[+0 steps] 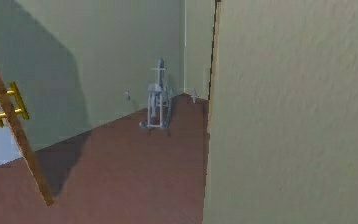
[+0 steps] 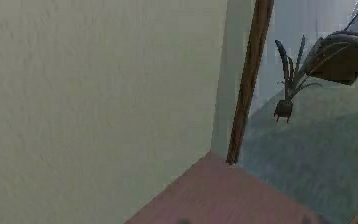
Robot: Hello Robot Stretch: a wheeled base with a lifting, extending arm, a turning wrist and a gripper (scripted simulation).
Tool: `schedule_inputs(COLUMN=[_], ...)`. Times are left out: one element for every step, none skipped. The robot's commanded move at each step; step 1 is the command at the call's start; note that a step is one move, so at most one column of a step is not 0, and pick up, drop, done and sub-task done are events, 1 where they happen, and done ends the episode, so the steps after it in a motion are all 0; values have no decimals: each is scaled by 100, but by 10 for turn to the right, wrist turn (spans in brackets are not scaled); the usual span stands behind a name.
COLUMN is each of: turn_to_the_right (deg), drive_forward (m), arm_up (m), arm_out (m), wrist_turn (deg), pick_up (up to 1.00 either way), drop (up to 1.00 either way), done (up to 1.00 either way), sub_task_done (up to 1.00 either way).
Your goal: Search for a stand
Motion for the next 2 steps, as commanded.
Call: schedule_inputs(turn_to_the_right=[450, 450], drive_forward=[0, 0], arm_up=[0, 0], arm_out=[0, 0], wrist_turn=[0, 0], pick_up=[0, 0], drop=[0, 0], done=[0, 0], sub_task_done=[0, 0])
